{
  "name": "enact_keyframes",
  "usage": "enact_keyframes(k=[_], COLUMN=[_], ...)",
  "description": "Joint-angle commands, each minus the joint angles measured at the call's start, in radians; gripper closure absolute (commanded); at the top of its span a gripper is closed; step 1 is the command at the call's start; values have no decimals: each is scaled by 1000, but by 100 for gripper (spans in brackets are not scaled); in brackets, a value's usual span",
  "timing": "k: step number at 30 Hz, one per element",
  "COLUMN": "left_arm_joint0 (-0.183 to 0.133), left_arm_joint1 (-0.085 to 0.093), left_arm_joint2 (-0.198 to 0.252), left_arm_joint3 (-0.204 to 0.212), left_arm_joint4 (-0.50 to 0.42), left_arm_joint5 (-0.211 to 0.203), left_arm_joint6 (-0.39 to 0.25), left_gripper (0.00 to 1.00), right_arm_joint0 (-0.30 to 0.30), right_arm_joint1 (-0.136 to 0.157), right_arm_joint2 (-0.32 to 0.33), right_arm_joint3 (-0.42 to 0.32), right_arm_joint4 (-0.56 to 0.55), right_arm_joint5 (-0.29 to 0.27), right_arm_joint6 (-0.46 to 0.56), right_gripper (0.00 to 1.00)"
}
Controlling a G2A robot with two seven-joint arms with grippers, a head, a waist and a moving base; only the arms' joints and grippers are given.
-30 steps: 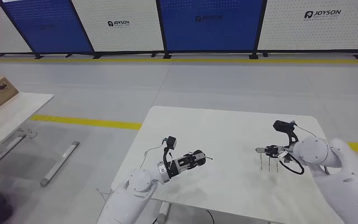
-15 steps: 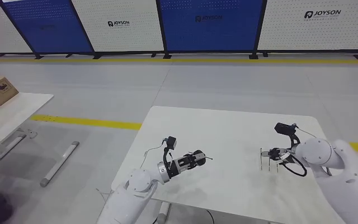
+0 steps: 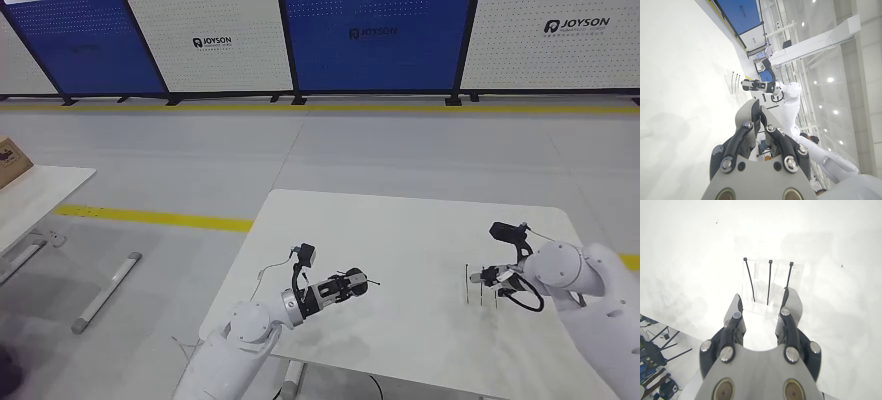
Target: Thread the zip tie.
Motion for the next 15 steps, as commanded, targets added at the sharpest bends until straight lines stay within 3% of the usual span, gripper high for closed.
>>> enact_keyframes(k=[1, 8, 15], left_arm_joint0=[0, 0, 0], left_arm_joint1=[0, 0, 0], left_arm_joint2=[0, 0, 0], left_arm_joint3=[0, 0, 0], left_arm_joint4=[0, 0, 0], left_arm_joint5=[0, 0, 0], left_arm_joint6=[0, 0, 0], left_gripper=[100, 100, 100], right_arm_joint0=[6, 33, 62], right_arm_joint1=[-3, -18, -33], right_arm_joint2=[-5, -36, -62], right_arm_joint3=[14, 72, 118], right_arm_joint4=[4, 9, 12], right_arm_joint5=[0, 3, 1], right_arm_joint6=[1, 0, 0], right_gripper=[58, 67, 68])
